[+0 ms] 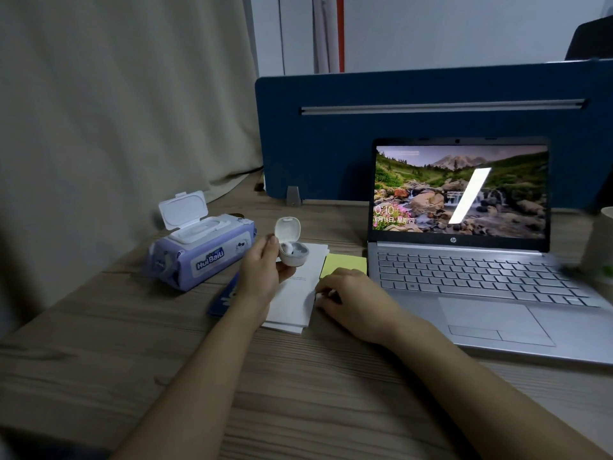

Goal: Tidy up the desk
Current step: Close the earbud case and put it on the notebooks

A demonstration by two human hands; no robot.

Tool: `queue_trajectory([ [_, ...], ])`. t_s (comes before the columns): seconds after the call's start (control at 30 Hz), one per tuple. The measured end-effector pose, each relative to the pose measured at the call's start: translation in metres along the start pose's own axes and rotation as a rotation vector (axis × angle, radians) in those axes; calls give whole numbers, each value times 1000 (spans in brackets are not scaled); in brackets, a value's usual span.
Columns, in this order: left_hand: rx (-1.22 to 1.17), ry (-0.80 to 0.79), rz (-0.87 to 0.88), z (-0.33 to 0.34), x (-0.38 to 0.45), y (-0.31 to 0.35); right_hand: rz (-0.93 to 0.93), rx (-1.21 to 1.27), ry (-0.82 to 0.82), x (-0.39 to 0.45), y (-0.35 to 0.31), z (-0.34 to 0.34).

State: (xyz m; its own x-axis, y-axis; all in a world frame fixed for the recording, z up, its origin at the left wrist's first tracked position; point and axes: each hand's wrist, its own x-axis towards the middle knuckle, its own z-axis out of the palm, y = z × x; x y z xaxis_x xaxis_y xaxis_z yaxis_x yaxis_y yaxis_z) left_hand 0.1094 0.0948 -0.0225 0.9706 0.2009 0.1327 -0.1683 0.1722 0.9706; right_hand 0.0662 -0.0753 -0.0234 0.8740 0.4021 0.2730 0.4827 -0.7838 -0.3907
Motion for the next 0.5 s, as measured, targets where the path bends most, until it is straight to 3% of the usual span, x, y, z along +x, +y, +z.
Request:
queue_trajectory([
  [0.2, 13, -10, -3, 2, -2, 0, 22, 84, 13, -2, 3, -3],
  [0.4, 68, -101, -6, 3, -6, -2, 111, 355, 305, -3, 4, -17],
  [0.5, 113, -205, -3, 6, -12, -3, 126, 461, 373, -4, 3, -21],
])
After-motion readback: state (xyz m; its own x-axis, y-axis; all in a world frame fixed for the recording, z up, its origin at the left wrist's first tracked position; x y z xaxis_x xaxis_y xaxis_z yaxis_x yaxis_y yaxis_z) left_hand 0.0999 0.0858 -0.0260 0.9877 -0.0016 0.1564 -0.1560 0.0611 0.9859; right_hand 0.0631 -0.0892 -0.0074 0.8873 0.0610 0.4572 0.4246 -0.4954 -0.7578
